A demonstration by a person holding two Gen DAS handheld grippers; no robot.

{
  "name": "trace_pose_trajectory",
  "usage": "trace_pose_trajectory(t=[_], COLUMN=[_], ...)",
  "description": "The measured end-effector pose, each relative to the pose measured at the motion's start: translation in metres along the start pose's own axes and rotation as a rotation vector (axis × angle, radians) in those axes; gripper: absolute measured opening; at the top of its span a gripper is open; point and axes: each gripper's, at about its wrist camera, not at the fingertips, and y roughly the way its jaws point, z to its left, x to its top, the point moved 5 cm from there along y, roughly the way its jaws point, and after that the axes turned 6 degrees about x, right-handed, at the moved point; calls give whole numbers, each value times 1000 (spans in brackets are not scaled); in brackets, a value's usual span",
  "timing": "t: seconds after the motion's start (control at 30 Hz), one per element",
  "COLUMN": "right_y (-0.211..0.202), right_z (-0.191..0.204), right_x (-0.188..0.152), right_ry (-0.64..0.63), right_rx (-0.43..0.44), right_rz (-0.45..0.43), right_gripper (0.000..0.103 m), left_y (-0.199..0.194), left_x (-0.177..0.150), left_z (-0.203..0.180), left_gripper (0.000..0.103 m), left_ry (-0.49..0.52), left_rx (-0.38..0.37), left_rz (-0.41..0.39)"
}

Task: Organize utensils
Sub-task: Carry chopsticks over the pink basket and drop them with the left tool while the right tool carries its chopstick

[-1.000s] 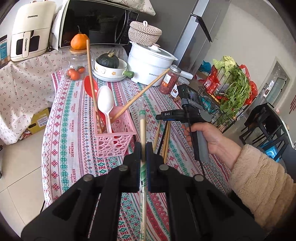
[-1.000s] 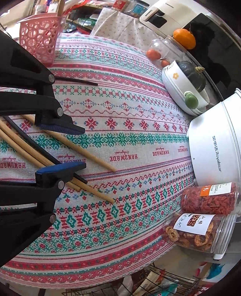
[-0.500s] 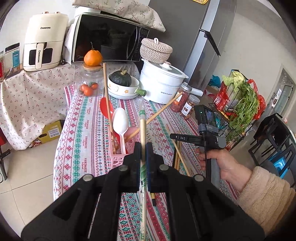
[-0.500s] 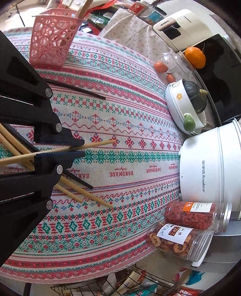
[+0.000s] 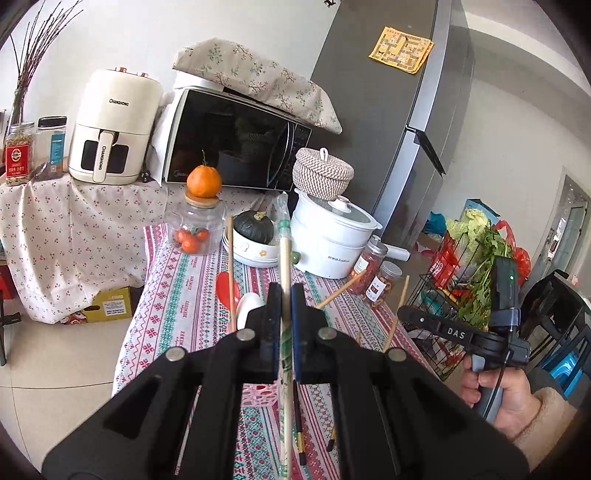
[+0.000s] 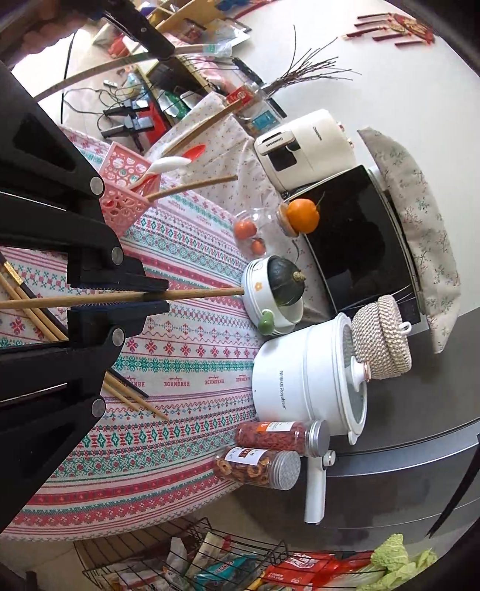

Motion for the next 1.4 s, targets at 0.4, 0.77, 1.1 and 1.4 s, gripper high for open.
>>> trace_pose_trajectory(t=[0.4, 0.77, 1.1, 1.4], right_y=[-35, 90, 167, 139], right_z=[11, -57, -65, -66], right_x=[6, -16, -43, -36], right_ry=[-20, 61, -75, -53], right_rx=[66, -93, -238, -209], right_rz=[-39, 197, 357, 265], right_gripper=[3, 48, 25, 6], left_y=[6, 12, 23, 23], left_x=[23, 1, -2, -1], left_z=[-7, 1, 13, 6], left_gripper=[6, 6, 6, 6], left_ry=[-36, -7, -17, -2], left_rx=[58, 47, 55, 53], left_rz=[-155, -49, -5, -14])
